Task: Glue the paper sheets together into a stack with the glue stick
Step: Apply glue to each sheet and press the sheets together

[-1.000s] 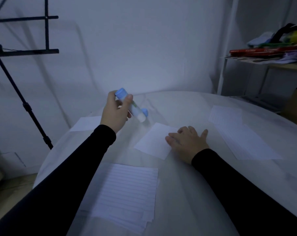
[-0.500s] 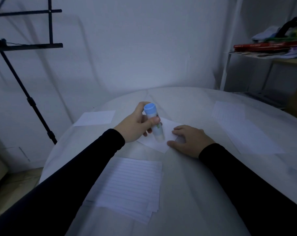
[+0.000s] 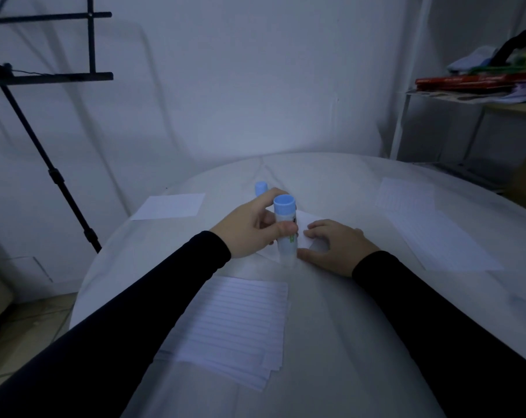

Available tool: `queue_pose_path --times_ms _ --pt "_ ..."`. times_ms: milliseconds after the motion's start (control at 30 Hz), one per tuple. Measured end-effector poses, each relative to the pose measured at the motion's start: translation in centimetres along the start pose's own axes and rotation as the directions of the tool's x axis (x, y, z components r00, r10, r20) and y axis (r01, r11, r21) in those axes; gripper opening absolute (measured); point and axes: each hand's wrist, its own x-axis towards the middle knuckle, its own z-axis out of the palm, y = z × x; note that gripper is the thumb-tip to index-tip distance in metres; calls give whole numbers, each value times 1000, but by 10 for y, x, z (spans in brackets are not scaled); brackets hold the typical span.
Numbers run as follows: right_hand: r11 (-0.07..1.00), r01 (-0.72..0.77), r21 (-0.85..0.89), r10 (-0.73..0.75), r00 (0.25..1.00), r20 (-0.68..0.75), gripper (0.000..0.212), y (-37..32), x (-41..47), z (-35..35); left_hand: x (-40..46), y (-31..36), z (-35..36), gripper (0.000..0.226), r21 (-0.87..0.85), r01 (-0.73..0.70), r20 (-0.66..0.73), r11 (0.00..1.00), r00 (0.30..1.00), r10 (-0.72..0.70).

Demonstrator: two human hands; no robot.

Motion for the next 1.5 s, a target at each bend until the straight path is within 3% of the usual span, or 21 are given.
queue_pose_path --times_ms 633,1067,1500 --pt "992 -38 119 40 999 -16 60 2 2 0 7 -7 -16 37 125 18 -50 992 999 -12" --pt "986 -28 163 32 999 -24 59 4 1 0 4 -22 -44 19 165 79 -159 983 986 -53" --pt "994 -38 106 40 999 -19 60 1 -2 0 6 -33 -56 21 199 110 -213 974 975 -66"
